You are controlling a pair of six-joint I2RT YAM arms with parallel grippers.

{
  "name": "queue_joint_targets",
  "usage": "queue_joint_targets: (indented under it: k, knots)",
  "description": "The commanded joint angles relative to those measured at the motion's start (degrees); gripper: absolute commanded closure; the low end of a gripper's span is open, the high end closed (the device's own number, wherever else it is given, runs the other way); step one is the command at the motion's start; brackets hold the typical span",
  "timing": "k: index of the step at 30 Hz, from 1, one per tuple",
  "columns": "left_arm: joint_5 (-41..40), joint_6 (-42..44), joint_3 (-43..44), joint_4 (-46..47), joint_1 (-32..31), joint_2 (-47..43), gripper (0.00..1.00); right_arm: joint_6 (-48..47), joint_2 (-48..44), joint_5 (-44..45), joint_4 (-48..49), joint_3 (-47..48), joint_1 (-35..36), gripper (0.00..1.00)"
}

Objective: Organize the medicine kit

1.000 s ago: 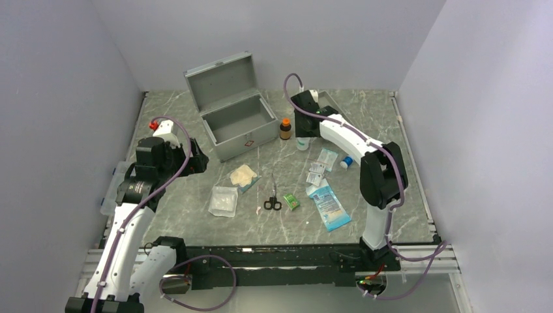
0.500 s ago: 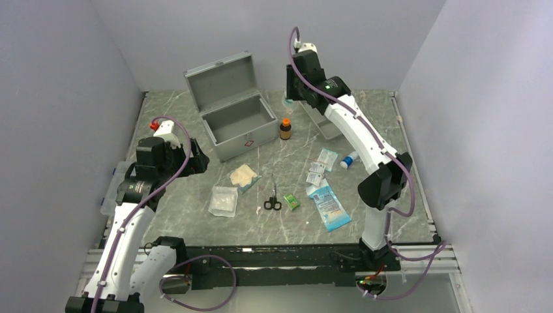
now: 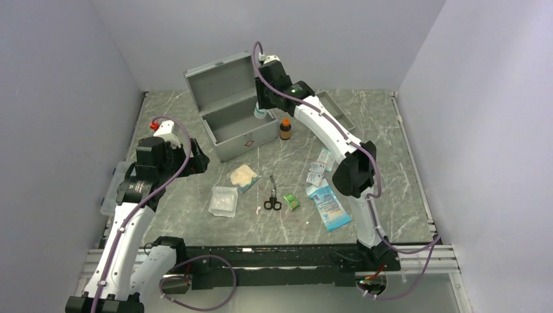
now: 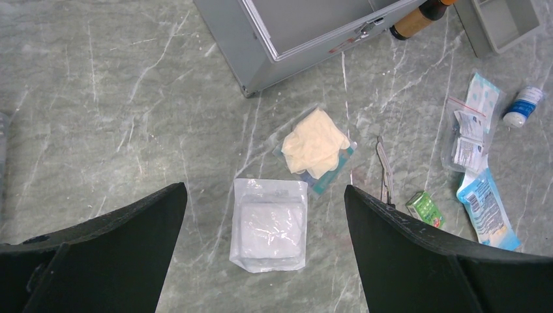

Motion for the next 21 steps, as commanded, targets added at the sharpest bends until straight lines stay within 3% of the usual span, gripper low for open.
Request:
queue_joint_targets:
  k: [1, 21]
  knots:
    - [1.0, -0.5, 1.3, 0.9, 0.2, -1.0, 0.01, -0.7, 1.4, -2.2, 5.9, 2.7, 0.6, 1.00]
    - [1.0, -0.5, 1.1, 0.8, 0.2, -1.3, 0.01, -1.0, 13.9, -2.7, 9.4, 6.5, 1.1, 1.00]
